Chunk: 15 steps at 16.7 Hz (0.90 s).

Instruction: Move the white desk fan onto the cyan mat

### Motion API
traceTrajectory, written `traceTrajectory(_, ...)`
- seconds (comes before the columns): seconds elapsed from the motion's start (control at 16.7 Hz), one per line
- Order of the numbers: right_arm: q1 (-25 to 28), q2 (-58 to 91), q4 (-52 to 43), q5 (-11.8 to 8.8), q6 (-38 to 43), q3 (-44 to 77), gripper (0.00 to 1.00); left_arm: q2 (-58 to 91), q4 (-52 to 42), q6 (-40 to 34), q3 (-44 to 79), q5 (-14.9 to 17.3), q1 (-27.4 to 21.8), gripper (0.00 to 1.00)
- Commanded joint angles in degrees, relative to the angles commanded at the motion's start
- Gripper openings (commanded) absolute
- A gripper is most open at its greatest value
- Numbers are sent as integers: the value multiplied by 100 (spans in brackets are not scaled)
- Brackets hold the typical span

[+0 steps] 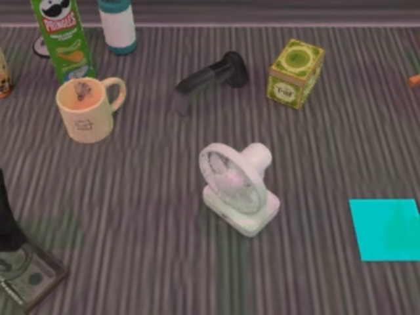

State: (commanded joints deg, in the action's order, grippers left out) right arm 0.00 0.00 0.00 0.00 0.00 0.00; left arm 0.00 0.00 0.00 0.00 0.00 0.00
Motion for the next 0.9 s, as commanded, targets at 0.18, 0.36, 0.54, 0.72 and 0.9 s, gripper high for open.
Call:
traceTrajectory(0.18,11,53,-44,4,-6,34,100,0,0,0,0,0,0,100)
traceTrajectory(0.36,107,541,-442,42,-61,365,100,0,0,0,0,0,0,100)
traceTrajectory(0.54,298,1466,-1173,112,-144,1085,100,0,0,0,0,0,0,100)
traceTrajectory(0.72,581,2657,-2093,187,-223,2171,100,0,0,0,0,0,0,100)
traceTrajectory(0.9,961,3992,-3105,240,-275,3576,100,0,0,0,0,0,0,100)
